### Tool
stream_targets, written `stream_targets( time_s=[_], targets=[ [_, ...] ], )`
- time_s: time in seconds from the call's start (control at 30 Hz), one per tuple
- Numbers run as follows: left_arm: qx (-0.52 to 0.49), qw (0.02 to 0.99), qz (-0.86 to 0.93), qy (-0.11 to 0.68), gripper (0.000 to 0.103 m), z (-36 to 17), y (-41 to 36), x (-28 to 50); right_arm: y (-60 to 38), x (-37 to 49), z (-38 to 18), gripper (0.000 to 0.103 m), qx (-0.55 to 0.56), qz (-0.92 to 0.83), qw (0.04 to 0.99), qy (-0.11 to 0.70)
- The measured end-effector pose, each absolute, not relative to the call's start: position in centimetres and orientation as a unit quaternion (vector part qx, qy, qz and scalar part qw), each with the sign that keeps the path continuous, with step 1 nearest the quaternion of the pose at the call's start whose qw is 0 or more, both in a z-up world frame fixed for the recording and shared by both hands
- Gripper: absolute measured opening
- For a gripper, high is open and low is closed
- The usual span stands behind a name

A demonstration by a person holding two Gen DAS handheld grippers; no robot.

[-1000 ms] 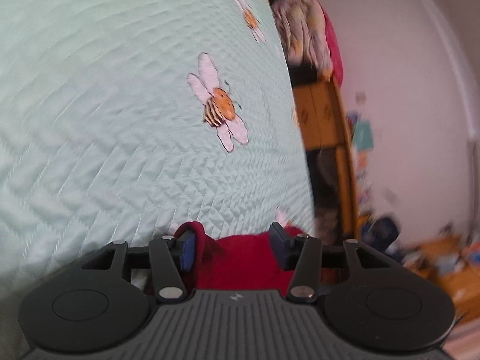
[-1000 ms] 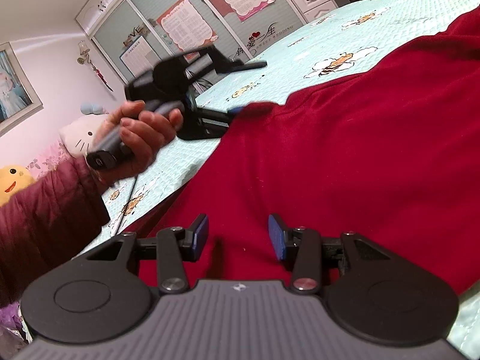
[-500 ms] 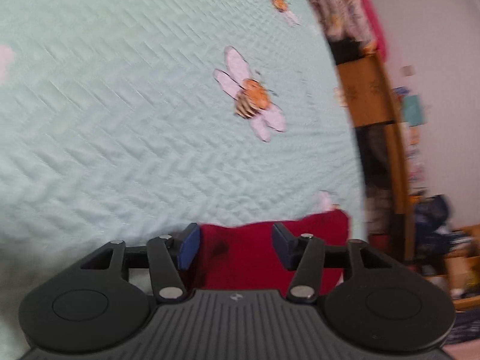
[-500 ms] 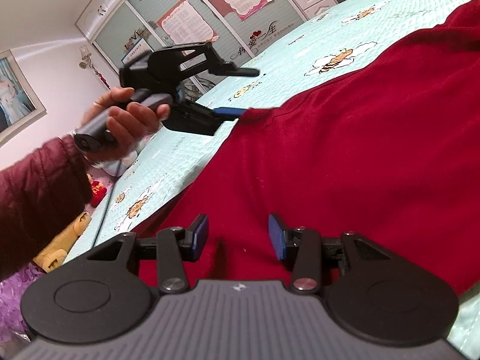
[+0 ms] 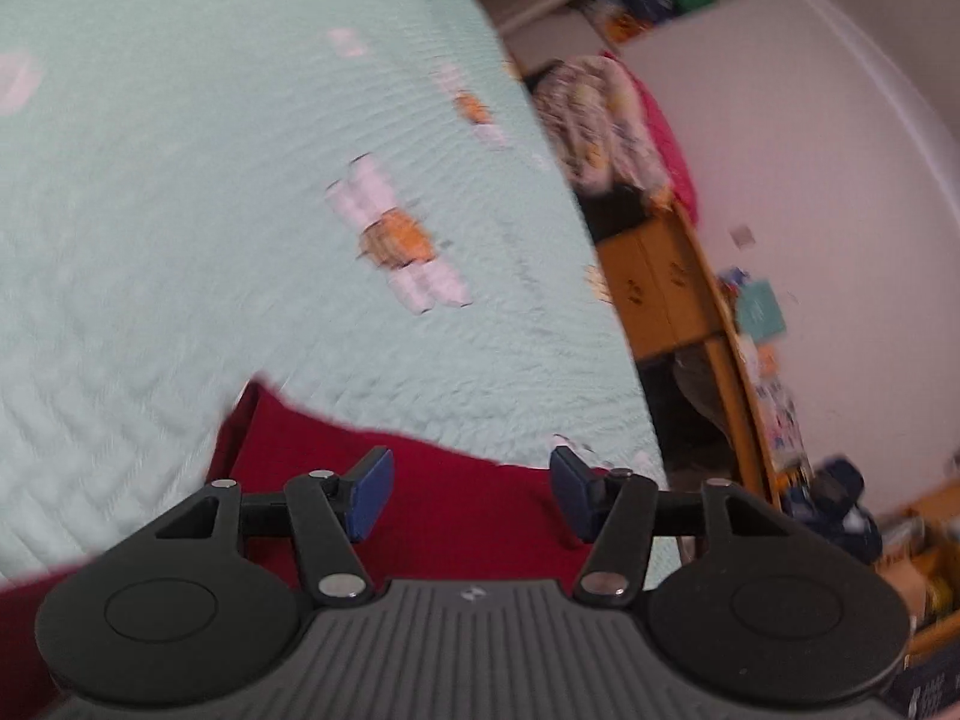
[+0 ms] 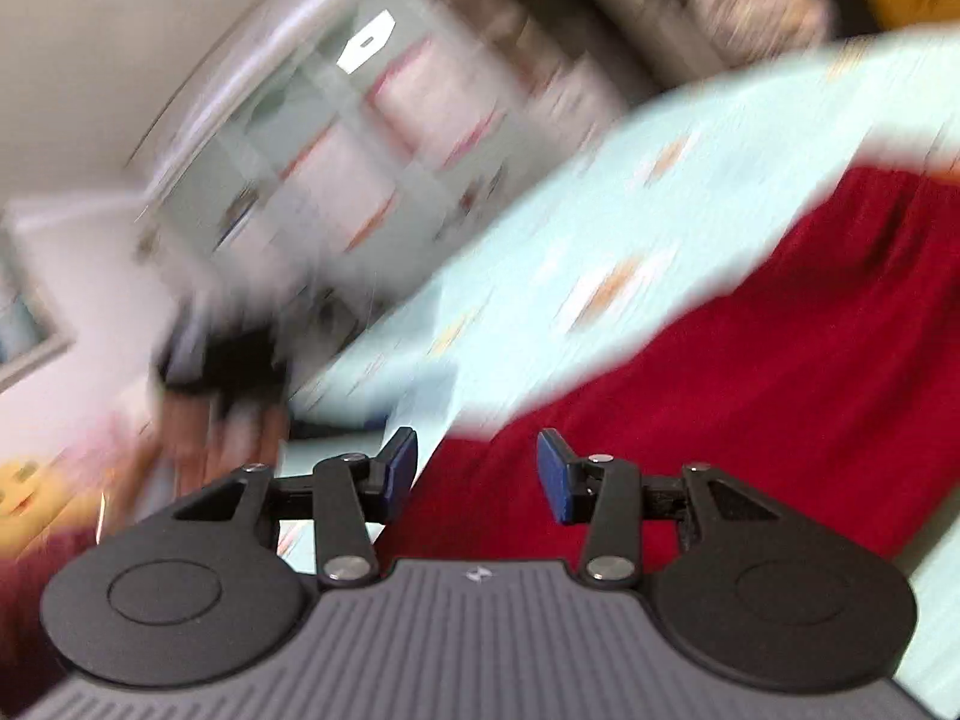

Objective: Fold clothes

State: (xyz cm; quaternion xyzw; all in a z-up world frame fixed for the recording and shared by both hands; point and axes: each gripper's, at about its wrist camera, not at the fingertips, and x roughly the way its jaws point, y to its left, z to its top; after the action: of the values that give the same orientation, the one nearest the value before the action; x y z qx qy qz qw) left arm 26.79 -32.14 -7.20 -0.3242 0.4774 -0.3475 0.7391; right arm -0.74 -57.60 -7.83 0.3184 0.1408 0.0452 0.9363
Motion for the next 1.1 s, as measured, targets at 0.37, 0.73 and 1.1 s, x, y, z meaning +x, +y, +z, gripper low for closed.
stream_targets(
  time_s=[0.37, 0.73, 1.1],
  targets=[
    [-0.343, 0.776, -0.276, 0.451, 0.01, -12.8, -30.6, 25.4, -73.2, 7.1, -14.3, 0.0, 0.366, -0.11, 0.899, 0.212],
    [-0.333, 0.789, -0.275, 0.438, 0.042, -10.1, -30.5, 23.1, -71.9, 5.1, -10.3, 0.026, 0.368, -0.102, 0.913, 0.146],
    [-0.236, 0.821, -0.247, 0.458, 0.042, -8.6, -31.6, 21.2, -70.8, 2.9, -10.6, 0.037, 0.365, -0.152, 0.91, 0.127]
  ],
)
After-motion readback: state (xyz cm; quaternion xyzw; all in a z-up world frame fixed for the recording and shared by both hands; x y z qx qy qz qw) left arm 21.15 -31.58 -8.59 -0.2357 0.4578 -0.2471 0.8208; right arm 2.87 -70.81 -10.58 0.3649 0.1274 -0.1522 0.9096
